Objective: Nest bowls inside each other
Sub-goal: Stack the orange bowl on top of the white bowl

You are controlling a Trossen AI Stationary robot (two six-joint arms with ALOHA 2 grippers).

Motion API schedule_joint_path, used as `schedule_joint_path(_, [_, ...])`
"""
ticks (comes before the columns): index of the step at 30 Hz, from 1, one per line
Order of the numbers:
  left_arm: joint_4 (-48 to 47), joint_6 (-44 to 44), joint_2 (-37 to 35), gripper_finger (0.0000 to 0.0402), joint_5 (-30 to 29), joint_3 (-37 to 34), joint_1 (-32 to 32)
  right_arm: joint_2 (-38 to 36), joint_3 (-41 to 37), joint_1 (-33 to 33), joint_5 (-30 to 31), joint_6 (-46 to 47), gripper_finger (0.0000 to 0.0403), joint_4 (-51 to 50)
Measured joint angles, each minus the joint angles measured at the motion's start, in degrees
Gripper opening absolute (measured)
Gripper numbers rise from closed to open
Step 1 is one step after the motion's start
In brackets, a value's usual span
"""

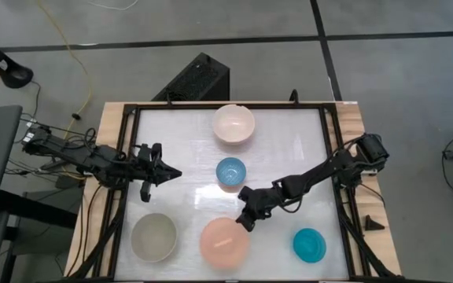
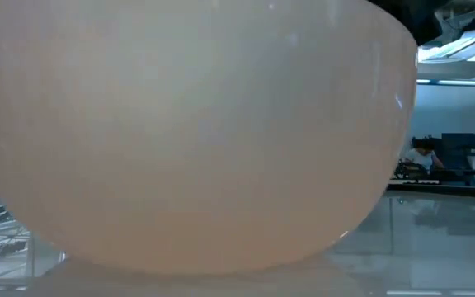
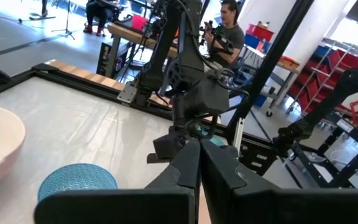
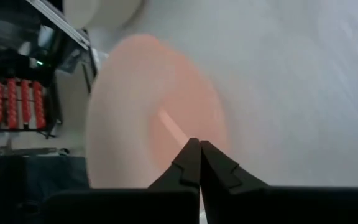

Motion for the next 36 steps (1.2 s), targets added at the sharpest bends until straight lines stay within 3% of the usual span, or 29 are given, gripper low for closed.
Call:
schedule_joint_path(5, [0.0, 0.0, 0.0, 0.0, 0.0, 0.0, 0.0, 0.0, 0.0, -1.5, -0.2, -0.6, 0.002, 4.7])
schedule_joint_path(16, [0.0, -0.3, 0.0, 0.0, 0.0, 0.0, 0.0, 0.0, 0.0, -0.5, -0.4, -2.1, 0.0034, 1.6])
schedule_joint_path(29, [0.0, -0.4, 0.0, 0.0, -0.5, 0.0, 0.0, 0.0, 0.0, 1.8, 2.3, -1.1, 0.0171, -0.9])
schedule_joint_path(36, [0.1, -0.4, 0.0, 0.0, -0.8, 0.0, 0.0, 0.0, 0.0, 1.7, 2.3, -0.3, 0.0193, -5.1])
